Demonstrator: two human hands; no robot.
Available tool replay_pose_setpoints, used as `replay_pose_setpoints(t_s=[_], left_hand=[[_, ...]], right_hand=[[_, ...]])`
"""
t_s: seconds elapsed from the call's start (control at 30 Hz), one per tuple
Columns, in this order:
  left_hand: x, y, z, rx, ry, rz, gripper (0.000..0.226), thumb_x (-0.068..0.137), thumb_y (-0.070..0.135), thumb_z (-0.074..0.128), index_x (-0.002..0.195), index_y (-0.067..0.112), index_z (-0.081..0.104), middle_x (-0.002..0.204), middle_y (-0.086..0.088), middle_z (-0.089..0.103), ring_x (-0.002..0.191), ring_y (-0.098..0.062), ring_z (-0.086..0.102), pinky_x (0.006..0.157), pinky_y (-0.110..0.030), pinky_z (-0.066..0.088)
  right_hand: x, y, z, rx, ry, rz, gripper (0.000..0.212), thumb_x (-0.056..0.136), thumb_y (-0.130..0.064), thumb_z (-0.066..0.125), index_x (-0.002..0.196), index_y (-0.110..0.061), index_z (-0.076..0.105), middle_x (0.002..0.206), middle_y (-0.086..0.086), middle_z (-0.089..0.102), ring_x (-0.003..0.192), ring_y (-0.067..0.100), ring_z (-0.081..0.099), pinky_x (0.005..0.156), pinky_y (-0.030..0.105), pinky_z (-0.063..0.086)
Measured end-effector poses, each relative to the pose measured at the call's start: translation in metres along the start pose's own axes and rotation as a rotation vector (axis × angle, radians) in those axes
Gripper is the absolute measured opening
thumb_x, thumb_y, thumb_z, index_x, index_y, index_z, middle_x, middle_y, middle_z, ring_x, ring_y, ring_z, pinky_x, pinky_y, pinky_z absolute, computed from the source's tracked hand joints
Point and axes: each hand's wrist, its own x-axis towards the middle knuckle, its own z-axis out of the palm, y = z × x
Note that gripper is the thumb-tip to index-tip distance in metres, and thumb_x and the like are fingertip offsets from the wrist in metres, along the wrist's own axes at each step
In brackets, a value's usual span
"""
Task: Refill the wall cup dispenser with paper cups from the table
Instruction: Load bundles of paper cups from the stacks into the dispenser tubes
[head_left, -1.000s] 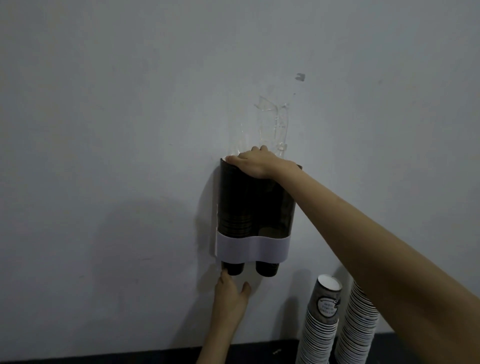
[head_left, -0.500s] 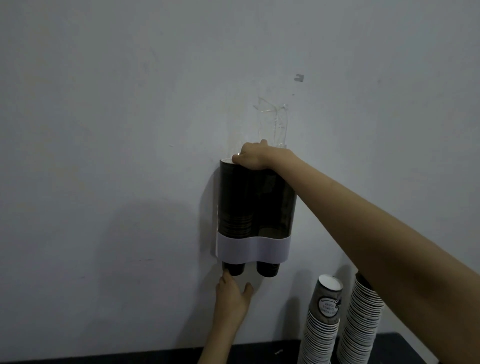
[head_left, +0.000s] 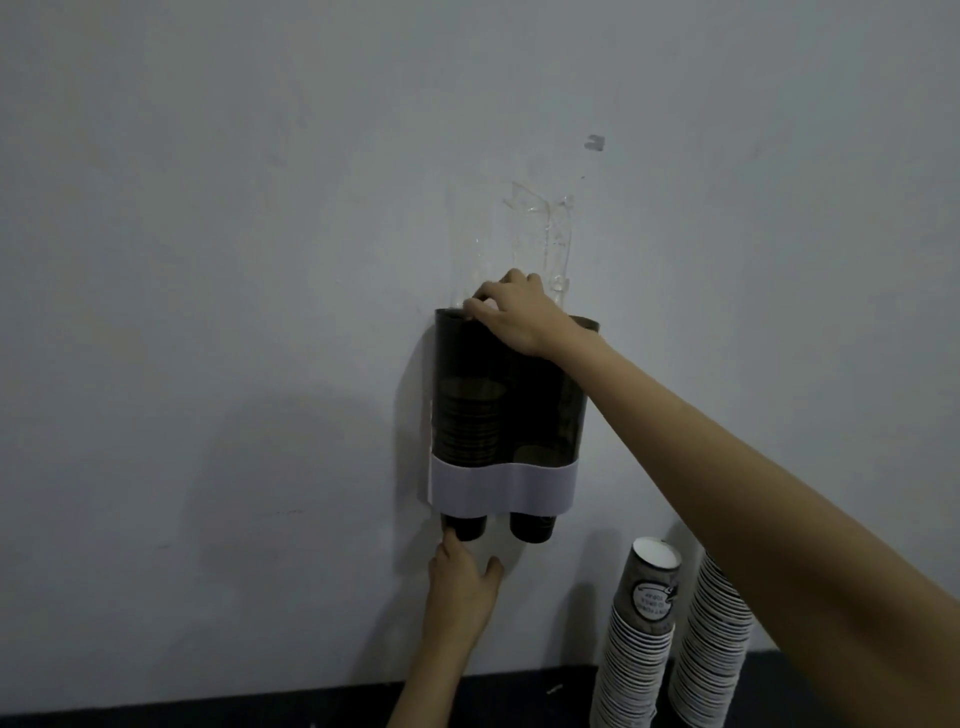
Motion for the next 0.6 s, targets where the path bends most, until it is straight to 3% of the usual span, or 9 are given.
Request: replay_pose_setpoints(t_s=[0.2,0.3,0.37,0.47,0.53,0.6], left_hand=[[-0.01,0.002,0.022,0.068,-0.093,-0.054,0.073,0.089,0.021,0.051,0.143,-0.001,0.008,0.146,-0.018,0.03,0.133,-0.03,0.032,0.109,-0.036,0.031],[-0.019,0.003,0.056,0.171,-0.245,-0.105,0.078,0.089,0.026,0.051,0.142,-0.004,0.002,0.148,-0.022,0.024,0.135,-0.033,0.029,0.11,-0.038,0.031],[-0.025,0.002,0.081,0.216,-0.355,-0.117,0.079,0.088,0.029,0.053,0.142,-0.004,0.005,0.145,-0.023,0.026,0.133,-0.034,0.03,0.109,-0.04,0.033],[-0.031,0.001,0.113,0.214,-0.487,-0.144,0.085,0.082,0.033,0.06,0.141,-0.002,0.011,0.145,-0.021,0.029,0.133,-0.034,0.031,0.108,-0.04,0.034],[-0.028,-0.003,0.132,0.224,-0.525,-0.165,0.087,0.08,0.033,0.063,0.141,-0.002,0.012,0.146,-0.021,0.031,0.134,-0.033,0.032,0.108,-0.039,0.035],[-0.023,-0.008,0.145,0.183,-0.541,-0.201,0.087,0.078,0.031,0.066,0.141,0.0,0.015,0.145,-0.019,0.036,0.134,-0.032,0.036,0.106,-0.037,0.036]], right_hand=[[-0.085,0.035,0.011,0.393,0.555,-0.01,0.027,0.092,-0.025,0.049,0.11,-0.009,0.062,0.116,0.011,0.051,0.116,0.023,0.039,0.095,0.017,0.028],[-0.156,0.092,0.048,0.537,0.734,0.248,0.029,0.084,-0.027,0.05,0.107,-0.013,0.061,0.109,0.001,0.05,0.114,0.022,0.045,0.1,0.028,0.035],[-0.198,0.134,0.082,0.582,0.681,0.503,0.039,0.078,-0.03,0.057,0.113,-0.015,0.053,0.113,0.003,0.051,0.117,0.027,0.048,0.102,0.045,0.04],[-0.242,0.177,0.132,0.53,0.346,0.822,0.086,0.068,-0.027,0.078,0.136,-0.006,0.031,0.135,0.015,0.046,0.129,0.034,0.04,0.109,0.049,0.034],[-0.257,0.197,0.163,0.533,0.175,0.78,0.117,0.052,-0.036,0.085,0.143,-0.009,0.018,0.144,0.014,0.039,0.134,0.031,0.037,0.112,0.046,0.032],[-0.262,0.21,0.186,0.593,0.099,0.705,0.12,0.045,-0.037,0.086,0.141,-0.01,0.02,0.142,0.009,0.039,0.131,0.019,0.04,0.111,0.029,0.035]])
